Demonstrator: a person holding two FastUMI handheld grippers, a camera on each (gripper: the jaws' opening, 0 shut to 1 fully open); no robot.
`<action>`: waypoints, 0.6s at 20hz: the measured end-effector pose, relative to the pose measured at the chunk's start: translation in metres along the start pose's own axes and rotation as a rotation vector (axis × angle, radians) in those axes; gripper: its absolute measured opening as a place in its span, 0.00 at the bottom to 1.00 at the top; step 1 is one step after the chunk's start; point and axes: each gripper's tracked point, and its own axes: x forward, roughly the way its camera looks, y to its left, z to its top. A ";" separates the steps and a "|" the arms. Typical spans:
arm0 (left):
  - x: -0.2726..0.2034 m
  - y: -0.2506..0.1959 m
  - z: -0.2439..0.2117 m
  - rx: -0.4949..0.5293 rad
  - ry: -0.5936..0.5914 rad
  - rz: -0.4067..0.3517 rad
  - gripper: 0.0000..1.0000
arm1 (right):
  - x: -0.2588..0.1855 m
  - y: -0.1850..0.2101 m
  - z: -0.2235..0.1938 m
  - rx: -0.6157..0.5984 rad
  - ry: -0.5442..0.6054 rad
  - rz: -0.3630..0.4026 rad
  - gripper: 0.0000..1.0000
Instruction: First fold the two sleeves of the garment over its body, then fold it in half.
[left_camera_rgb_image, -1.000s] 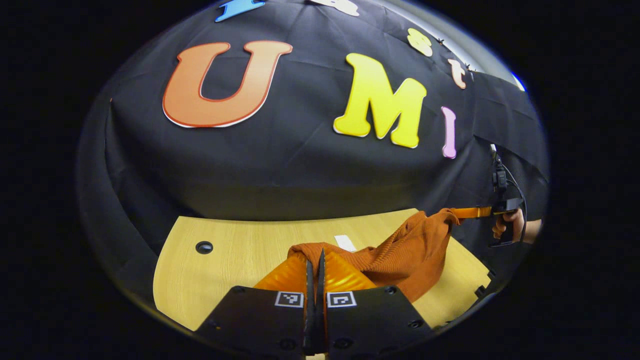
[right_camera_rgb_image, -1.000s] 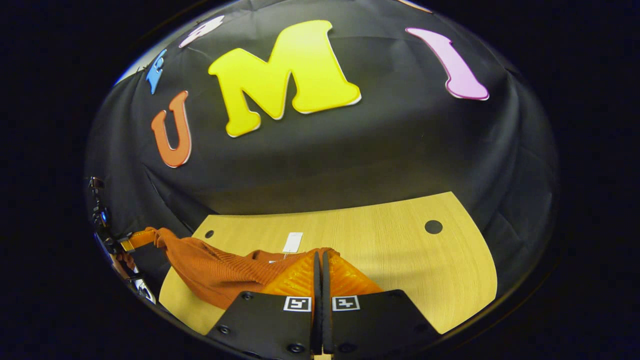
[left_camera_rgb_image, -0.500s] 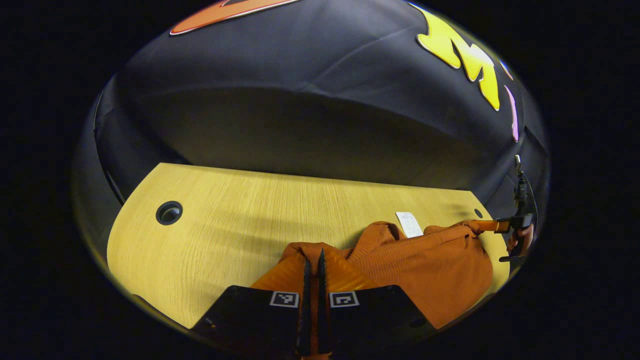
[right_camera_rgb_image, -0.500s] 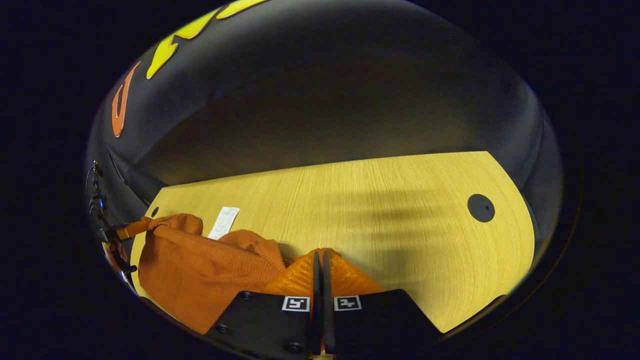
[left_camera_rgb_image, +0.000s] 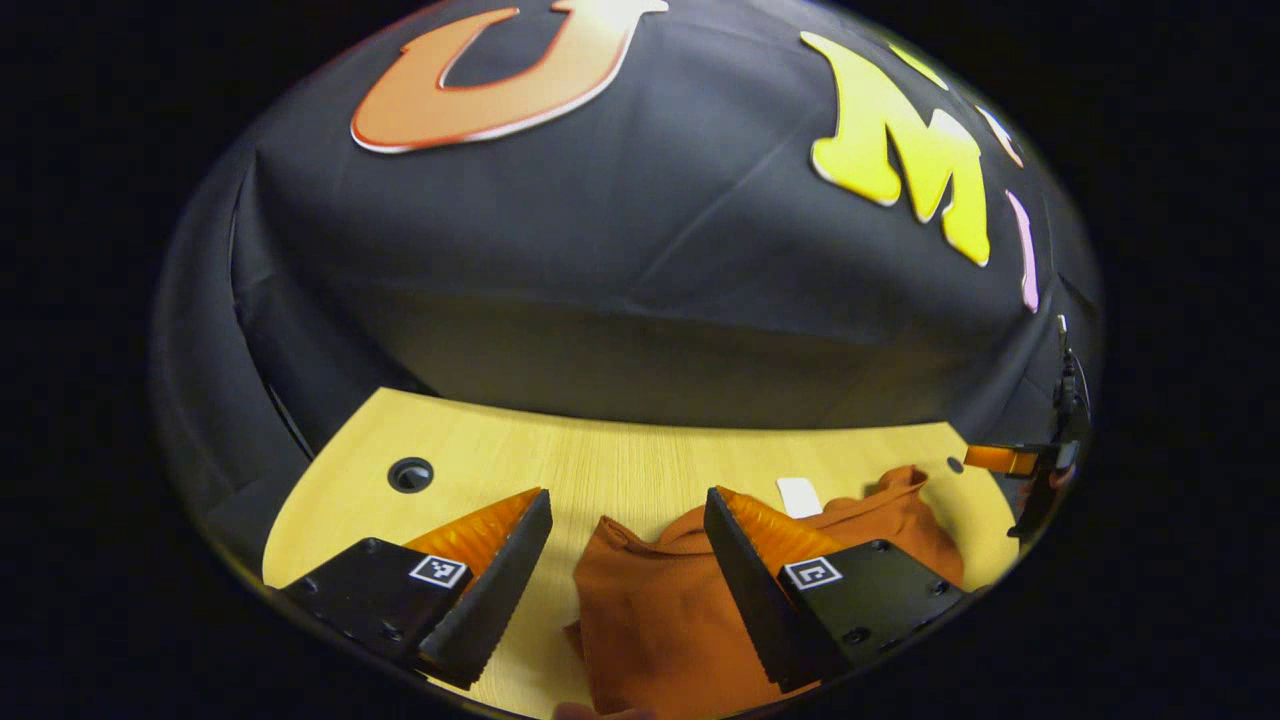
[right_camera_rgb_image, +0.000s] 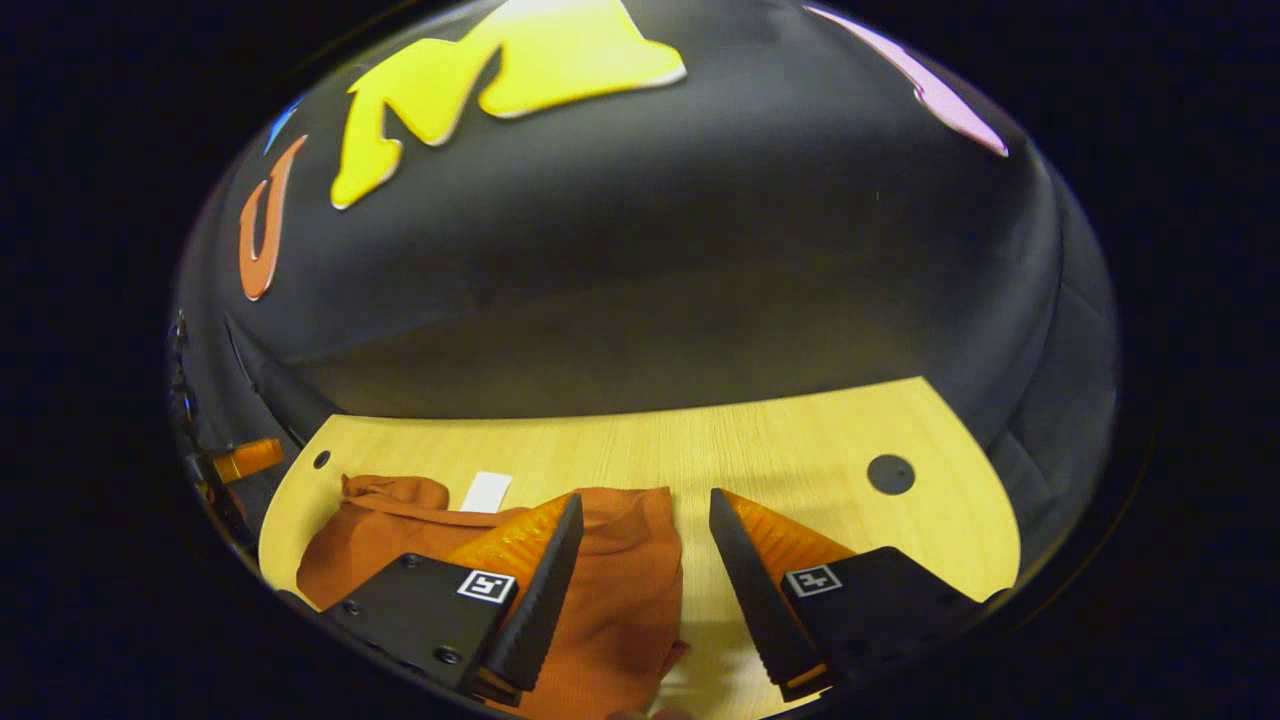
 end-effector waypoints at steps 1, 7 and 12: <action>-0.030 0.001 0.026 -0.005 -0.076 0.025 0.99 | -0.030 0.014 0.014 -0.041 -0.059 -0.009 0.83; -0.250 -0.062 0.092 0.062 -0.364 0.031 0.98 | -0.273 0.119 0.084 -0.099 -0.462 0.013 0.88; -0.347 -0.094 0.057 0.067 -0.429 0.003 0.98 | -0.393 0.132 0.055 -0.025 -0.551 -0.029 0.91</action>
